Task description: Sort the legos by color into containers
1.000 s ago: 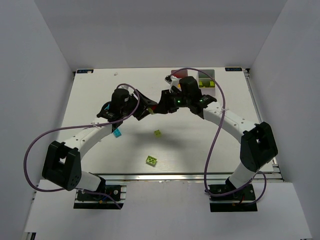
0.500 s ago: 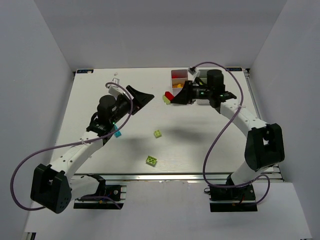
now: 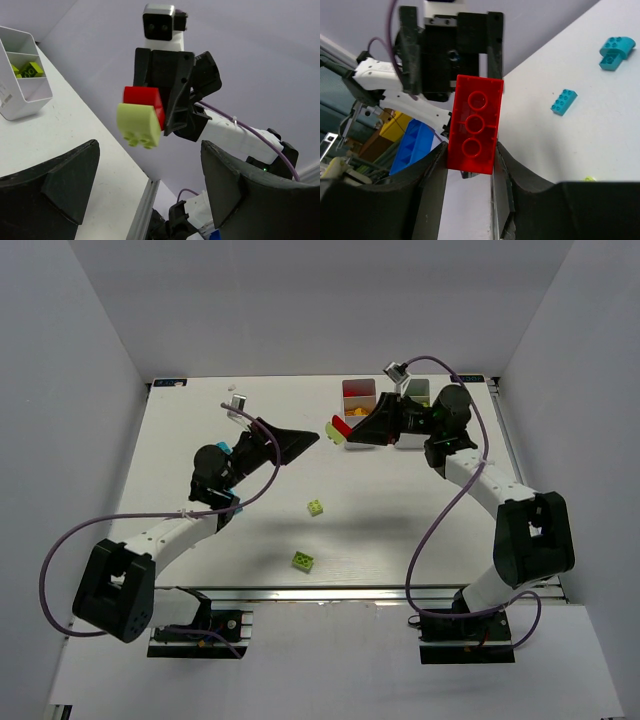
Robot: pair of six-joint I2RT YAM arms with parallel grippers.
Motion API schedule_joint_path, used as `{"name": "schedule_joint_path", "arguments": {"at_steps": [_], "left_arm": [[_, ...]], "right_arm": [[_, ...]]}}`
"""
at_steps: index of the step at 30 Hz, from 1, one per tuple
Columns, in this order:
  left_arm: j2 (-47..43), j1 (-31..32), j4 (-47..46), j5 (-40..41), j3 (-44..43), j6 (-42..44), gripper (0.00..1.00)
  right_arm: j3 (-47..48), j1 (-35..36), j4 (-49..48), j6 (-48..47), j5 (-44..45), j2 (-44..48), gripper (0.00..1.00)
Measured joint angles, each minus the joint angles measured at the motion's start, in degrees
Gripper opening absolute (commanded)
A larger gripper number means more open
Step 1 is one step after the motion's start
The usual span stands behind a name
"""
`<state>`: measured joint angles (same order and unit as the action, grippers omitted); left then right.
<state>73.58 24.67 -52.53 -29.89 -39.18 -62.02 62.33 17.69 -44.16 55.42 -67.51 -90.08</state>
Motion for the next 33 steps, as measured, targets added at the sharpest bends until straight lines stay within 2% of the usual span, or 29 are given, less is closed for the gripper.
{"name": "schedule_joint_path", "arguments": {"at_steps": [6,14,16,17,20,21,26,27,28,33], "left_arm": [[2.86,-0.02,-3.8,-1.68,-0.11,-1.51,0.88],[4.09,0.0,-8.5,-2.75,-0.2,-4.92,0.81],[4.09,0.0,-9.9,-2.93,-0.2,-5.81,0.74],[4.09,0.0,-10.4,-3.08,-0.2,-6.14,0.65],[4.24,0.0,-11.98,-3.87,-0.2,-7.52,0.52],[4.52,-0.04,-12.44,-3.96,-0.2,-7.87,0.44],[6.19,-0.22,-15.17,-4.22,0.46,-10.23,0.38],[6.27,-0.22,-15.39,-4.24,0.5,-10.45,0.36],[6.27,-0.24,-15.45,-4.26,0.55,-10.51,0.29],[6.27,-0.35,-15.41,-4.79,0.74,-10.64,0.19]], "right_arm": [[0.0,0.39,-6.8,5.73,-0.48,0.7,0.0],[-0.31,3.58,-7.82,6.38,-0.39,0.74,0.0],[-0.31,4.44,-7.45,5.84,-0.42,0.74,0.0],[-0.31,4.63,-7.3,5.66,-0.42,0.74,0.0],[-0.31,4.79,-6.82,5.49,-0.48,0.72,0.0],[-0.26,4.79,-6.88,5.44,-0.63,0.72,0.0],[-0.2,4.83,-6.38,5.22,-0.9,0.72,0.0],[-0.2,4.83,-6.34,5.18,-0.92,0.72,0.0],[-0.2,4.83,-6.21,5.14,-0.92,0.72,0.0],[-0.15,4.76,-5.51,4.35,-1.36,0.7,0.0]]}}
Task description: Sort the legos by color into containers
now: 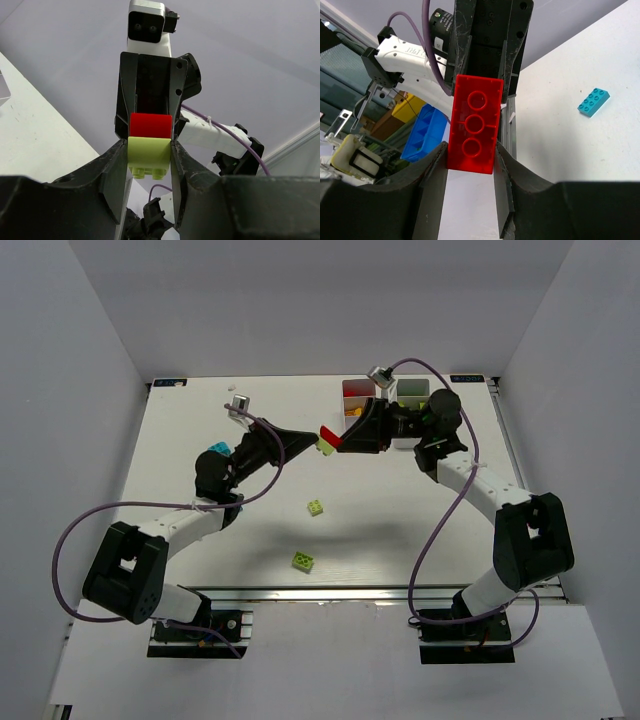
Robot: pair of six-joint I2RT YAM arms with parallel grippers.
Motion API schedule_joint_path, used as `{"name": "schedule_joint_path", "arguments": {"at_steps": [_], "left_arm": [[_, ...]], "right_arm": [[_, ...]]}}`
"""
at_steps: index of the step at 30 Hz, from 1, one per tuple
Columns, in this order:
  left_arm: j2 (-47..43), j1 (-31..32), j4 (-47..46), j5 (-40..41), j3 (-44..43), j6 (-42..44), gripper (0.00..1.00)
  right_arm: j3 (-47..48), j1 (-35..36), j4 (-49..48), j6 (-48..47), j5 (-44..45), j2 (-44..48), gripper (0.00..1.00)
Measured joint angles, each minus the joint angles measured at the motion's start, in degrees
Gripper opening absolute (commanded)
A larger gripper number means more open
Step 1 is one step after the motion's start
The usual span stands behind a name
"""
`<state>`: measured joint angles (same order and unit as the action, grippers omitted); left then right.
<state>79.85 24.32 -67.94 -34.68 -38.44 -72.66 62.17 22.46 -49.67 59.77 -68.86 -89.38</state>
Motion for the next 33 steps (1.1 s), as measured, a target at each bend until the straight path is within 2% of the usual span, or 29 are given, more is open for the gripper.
{"name": "schedule_joint_path", "arguments": {"at_steps": [4,8,11,13,15,19,22,27,33], "left_arm": [[-0.09,0.09,0.63,-0.24,0.31,0.26,0.16],[-1.64,0.09,2.64,-1.44,1.92,0.92,0.15],[-2.75,-0.09,4.57,-1.84,2.8,1.73,0.15],[-3.37,-0.46,5.95,-1.84,3.1,2.4,0.14],[-4.15,-0.83,8.66,-1.7,3.15,3.78,0.15],[-6.62,-1.25,17.84,-0.39,2.73,9.09,0.15],[-8.96,-1.33,25.24,1.09,2.05,13.0,0.16],[-13.62,-1.33,32.39,3.37,1.95,16.94,0.15],[-16.87,-1.33,36.35,5.29,2.38,18.67,0.16]], "right_arm": [[1.31,-1.16,1.46,-1.29,-0.83,-0.31,0.0],[4.57,-5.46,3.34,-4.39,-0.57,-1.73,0.0],[8.04,-8.48,9.81,-11.26,-0.31,-3.15,0.0],[11.82,-9.73,17.44,-19.63,0.13,-4.61,0.0],[17.99,-9.92,30.69,-30.69,3.5,-6.62,0.0],[33.55,-8.92,52.06,-55.71,17.05,-13.42,0.0],[41.22,-8.04,62.69,-72.39,28.13,-18.18,0.0],[45.24,-6.97,70.86,-92.39,42.56,-25.09,0.0],[44.98,-6.27,73.48,-107.21,52.04,-29.57,0.0]]}}
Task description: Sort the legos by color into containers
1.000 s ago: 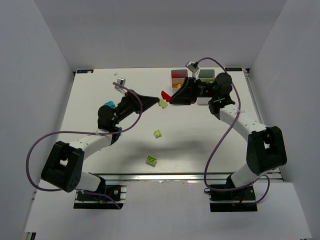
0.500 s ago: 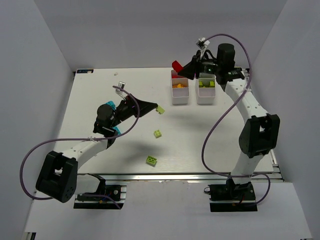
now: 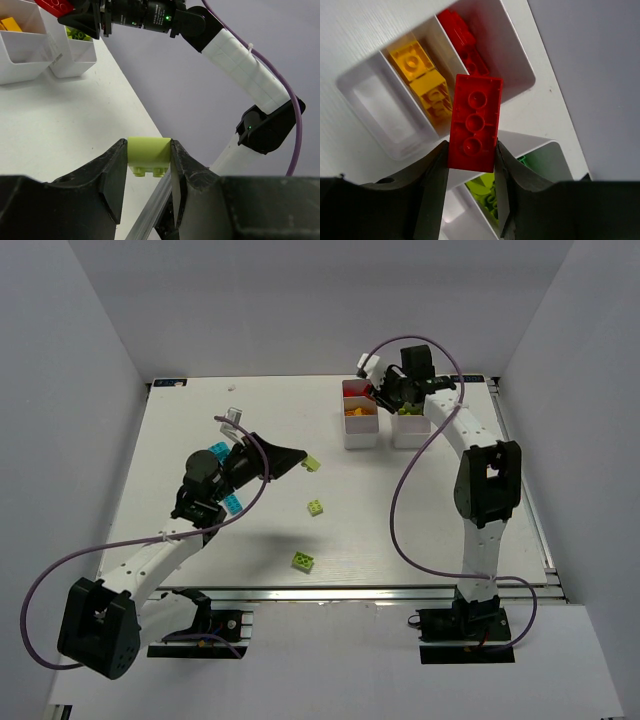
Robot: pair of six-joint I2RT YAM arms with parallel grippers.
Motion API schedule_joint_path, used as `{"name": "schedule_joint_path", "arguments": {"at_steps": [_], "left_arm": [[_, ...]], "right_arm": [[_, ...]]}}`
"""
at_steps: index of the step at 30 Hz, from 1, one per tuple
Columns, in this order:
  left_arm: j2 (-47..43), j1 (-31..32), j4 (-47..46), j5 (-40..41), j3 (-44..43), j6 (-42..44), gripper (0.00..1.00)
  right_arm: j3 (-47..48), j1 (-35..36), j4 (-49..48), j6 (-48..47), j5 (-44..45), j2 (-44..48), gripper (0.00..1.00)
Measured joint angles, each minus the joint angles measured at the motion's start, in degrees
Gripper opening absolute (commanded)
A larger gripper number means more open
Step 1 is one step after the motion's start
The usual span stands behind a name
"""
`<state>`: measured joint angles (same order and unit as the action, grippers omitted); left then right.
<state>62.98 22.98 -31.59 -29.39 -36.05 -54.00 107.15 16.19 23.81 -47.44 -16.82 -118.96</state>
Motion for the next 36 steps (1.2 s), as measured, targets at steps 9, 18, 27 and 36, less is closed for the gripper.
{"name": "schedule_joint_path", "arguments": {"at_steps": [9,18,27,36], "left_arm": [[-2.49,-0.04,2.14,2.03,2.08,0.42,0.15],[-3.23,-0.04,2.91,3.02,3.3,0.42,0.16],[-4.87,-0.04,3.13,3.5,4.61,0.39,0.16],[-4.63,-0.04,2.86,3.5,4.66,0.35,0.16]], "right_arm": [[0.0,1.46,-2.03,-10.14,5.86,-0.9,0.0],[0.39,4.7,-5.57,-18.32,9.22,-3.69,0.0],[6.01,5.16,-6.19,-21.38,12.0,-9.16,0.0],[6.34,5.18,-6.47,-23.87,12.85,-9.16,0.0]]}}
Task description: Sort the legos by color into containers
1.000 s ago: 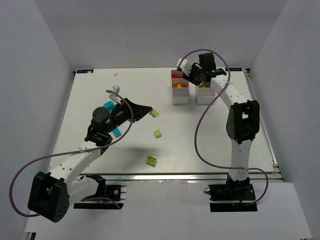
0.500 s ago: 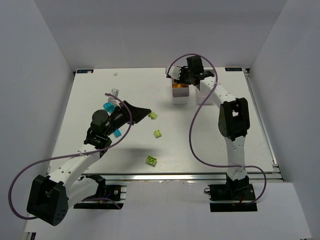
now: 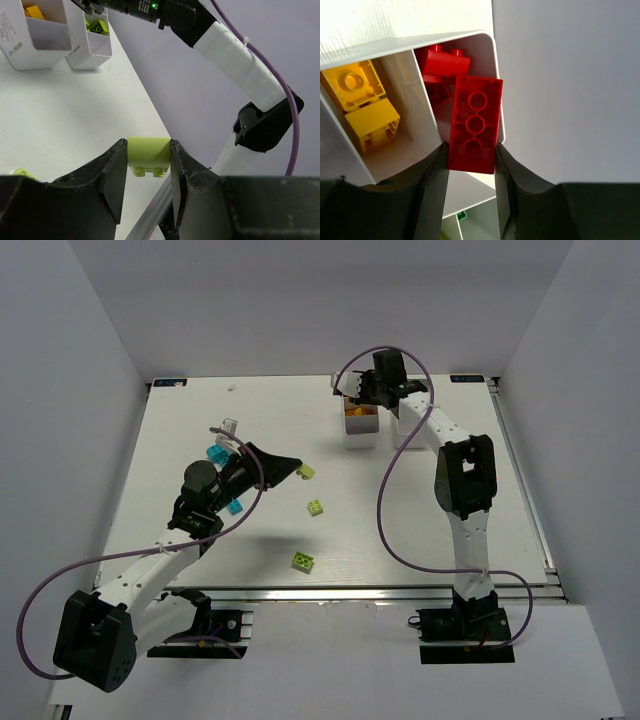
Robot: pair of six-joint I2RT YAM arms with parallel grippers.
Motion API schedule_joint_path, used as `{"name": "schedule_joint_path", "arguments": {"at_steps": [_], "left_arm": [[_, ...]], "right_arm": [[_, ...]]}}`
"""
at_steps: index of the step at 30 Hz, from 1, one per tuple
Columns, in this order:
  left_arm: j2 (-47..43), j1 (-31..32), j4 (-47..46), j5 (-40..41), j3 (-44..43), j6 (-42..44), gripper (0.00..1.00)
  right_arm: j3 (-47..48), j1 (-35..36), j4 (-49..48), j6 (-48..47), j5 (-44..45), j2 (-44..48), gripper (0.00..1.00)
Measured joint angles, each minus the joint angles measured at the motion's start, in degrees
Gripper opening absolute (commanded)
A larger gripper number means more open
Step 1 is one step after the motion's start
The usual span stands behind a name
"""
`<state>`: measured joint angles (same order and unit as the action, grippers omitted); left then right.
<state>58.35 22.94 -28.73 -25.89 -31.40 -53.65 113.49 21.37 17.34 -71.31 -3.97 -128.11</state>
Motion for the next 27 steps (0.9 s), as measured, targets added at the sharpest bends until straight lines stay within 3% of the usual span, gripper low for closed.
{"name": "schedule_joint_path", "arguments": {"at_steps": [6,10,16,27], "left_arm": [[0.52,0.0,-0.04,0.0,0.02,-0.24,0.16],[0.59,0.0,-0.35,0.0,0.02,-0.37,0.16],[0.59,0.0,-0.44,-0.02,0.07,-0.44,0.16],[0.59,0.0,-1.2,0.0,0.07,-0.83,0.16]], "right_arm": [[0.0,0.0,-0.92,-1.4,0.79,-0.24,0.13],[0.0,0.02,-1.18,-1.75,1.03,-0.68,0.31],[0.0,0.04,-1.27,-1.9,1.03,-0.7,0.48],[-2.99,0.02,-4.37,-1.81,0.98,0.68,0.54]]}}
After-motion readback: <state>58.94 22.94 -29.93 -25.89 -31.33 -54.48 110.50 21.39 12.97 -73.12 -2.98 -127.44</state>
